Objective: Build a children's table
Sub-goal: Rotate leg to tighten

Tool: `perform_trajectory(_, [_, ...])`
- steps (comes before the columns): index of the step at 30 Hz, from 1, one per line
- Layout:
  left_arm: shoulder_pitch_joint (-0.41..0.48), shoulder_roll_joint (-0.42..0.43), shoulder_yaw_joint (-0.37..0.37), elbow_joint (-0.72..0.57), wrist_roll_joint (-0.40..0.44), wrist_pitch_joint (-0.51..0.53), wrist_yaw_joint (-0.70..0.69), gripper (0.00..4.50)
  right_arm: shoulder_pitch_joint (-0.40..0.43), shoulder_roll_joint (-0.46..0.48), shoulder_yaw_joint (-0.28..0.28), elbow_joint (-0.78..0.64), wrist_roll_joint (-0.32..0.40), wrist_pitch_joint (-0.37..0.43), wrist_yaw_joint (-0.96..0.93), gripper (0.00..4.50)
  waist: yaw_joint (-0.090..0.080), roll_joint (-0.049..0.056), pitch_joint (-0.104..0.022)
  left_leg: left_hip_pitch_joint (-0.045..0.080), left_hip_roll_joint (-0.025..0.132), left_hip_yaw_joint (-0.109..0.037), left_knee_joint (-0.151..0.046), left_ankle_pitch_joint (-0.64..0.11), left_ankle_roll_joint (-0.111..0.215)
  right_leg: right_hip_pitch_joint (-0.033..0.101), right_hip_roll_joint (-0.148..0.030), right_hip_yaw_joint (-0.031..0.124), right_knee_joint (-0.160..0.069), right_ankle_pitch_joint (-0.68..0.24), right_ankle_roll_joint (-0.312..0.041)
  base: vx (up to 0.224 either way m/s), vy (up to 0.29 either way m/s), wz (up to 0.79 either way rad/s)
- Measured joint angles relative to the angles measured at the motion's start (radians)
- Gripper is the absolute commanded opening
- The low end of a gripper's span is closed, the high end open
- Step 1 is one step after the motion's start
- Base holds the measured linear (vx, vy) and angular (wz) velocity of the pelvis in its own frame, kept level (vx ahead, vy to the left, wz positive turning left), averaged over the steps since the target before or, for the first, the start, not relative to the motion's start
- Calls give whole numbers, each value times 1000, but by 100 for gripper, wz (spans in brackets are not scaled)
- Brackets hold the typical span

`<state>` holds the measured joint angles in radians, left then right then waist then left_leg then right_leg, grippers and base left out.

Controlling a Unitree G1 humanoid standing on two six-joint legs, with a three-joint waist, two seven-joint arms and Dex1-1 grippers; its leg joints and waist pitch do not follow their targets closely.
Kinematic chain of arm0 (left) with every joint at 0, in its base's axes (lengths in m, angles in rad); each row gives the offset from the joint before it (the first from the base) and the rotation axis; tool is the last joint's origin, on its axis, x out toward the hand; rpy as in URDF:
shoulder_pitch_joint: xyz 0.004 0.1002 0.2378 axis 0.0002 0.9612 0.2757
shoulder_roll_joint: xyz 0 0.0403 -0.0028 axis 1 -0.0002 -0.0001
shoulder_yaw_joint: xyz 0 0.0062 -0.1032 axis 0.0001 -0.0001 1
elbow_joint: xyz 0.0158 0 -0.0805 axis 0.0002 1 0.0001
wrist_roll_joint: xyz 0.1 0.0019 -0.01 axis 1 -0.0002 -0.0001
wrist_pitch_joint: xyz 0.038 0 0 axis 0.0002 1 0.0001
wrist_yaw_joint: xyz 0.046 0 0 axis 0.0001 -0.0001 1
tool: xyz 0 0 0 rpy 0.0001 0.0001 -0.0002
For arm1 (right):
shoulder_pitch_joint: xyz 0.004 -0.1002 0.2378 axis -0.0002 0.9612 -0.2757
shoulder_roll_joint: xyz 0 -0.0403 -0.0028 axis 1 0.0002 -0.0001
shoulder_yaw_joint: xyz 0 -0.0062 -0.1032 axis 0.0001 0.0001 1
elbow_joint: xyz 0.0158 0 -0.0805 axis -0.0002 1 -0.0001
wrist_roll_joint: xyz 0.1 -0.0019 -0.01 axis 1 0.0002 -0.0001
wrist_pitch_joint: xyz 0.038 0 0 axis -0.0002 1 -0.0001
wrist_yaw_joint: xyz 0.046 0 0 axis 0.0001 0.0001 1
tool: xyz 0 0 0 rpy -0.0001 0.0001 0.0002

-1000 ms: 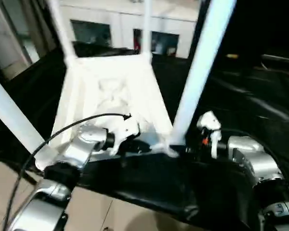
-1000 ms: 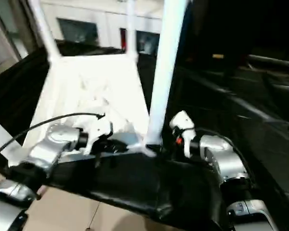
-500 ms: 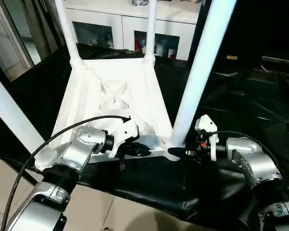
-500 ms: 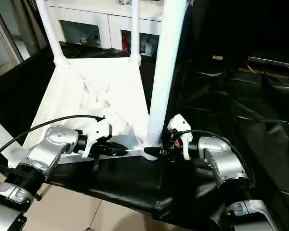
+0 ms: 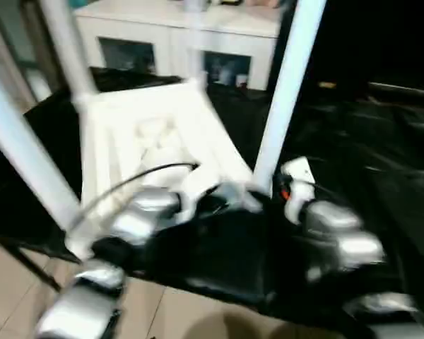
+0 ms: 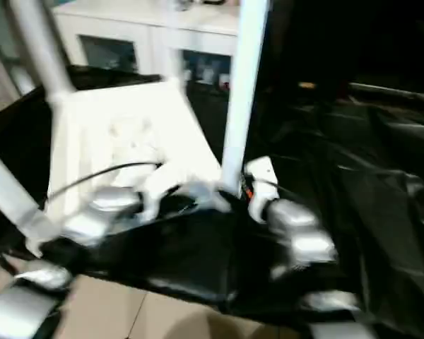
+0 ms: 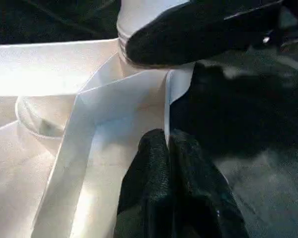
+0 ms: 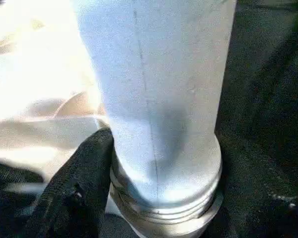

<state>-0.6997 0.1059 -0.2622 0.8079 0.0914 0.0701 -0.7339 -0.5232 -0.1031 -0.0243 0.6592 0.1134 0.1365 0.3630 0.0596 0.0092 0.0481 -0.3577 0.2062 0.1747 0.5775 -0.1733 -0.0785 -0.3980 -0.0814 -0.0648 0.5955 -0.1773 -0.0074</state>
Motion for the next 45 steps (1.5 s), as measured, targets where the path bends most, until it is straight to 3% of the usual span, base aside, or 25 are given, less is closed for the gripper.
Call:
perform_trajectory(4, [-11, -13, -5, 29, 18, -28, 27, 0, -11, 22, -4, 38, -19, -54, -51, 272, 0, 2, -1, 0, 0, 0, -1, 0, 0, 0, 0, 0, -1, 0, 0, 0, 0, 0])
perform_trajectory(6, [-11, -12, -5, 30, 20, -33, 26, 0, -11, 25, -6, 47, -21, -70, -50, 328, 0, 3, -2, 0, 0, 0, -1, 0, 0, 0, 0, 0, -1, 0, 0, 0, 0, 0])
perform_trajectory(12, [-11, 10, -6, 28, 20, -54, -20, 0, -11, 2, -3, 51, -22, -83, 52, 389, -3, 3, -1, -1, 0, 0, -3, 0, 0, -1, 0, 0, 0, 1, 0, 0, 0, 0])
perform_trajectory(18, [18, 78, -5, -1, -9, -121, -154, 0, -11, -125, 58, 45, 5, -102, 359, 390, -4, 4, -1, -6, 1, 0, -5, 0, 0, -3, 1, -2, 0, 4, -6, 0, 0, 0])
perform_trajectory(22, [55, 137, -4, -58, -53, -128, -297, 0, -4, -225, 100, -10, 18, -93, 585, 390, 7, 7, -2, -9, 2, -1, -4, 2, 3, -6, 1, -2, 0, 3, -5, 0, 0, 0])
perform_trajectory(28, [75, 163, -7, -88, -72, -137, -403, 0, -4, -250, 114, -30, 54, -73, 731, 390, 30, 7, -2, -8, 1, 1, -1, 2, 3, -7, 0, -2, 0, 2, -5, 0, 0, 0])
perform_trajectory(39, [80, 168, -8, -96, -78, -134, -424, 0, -16, -271, 130, -27, 49, -70, 771, 318, 31, 7, -2, -9, 1, 4, -1, 0, 1, -7, -3, -2, 0, 2, -5, 0, 0, 0])
perform_trajectory(41, [80, 168, -8, -96, -78, -134, -425, 0, -18, -272, 131, -25, 44, -72, 771, 280, 31, 6, -2, -9, 1, 4, -1, 0, 1, -7, -3, -2, 0, 2, -5, 0, 0, 0])
perform_trajectory(44, [80, 168, -8, -96, -78, -134, -426, 0, -22, -273, 132, -19, 41, -78, 771, 277, 31, 6, -2, -9, 1, 5, -1, 0, 1, -7, -3, -2, 0, 2, -5, 0, 0, 0])
perform_trajectory(45, [80, 168, -8, -95, -78, -134, -425, 0, -22, -273, 132, -17, 39, -83, 771, 257, 31, 6, -2, -9, 1, 5, -1, 0, 1, -7, -3, -2, 0, 2, -5, 0, 0, 0])
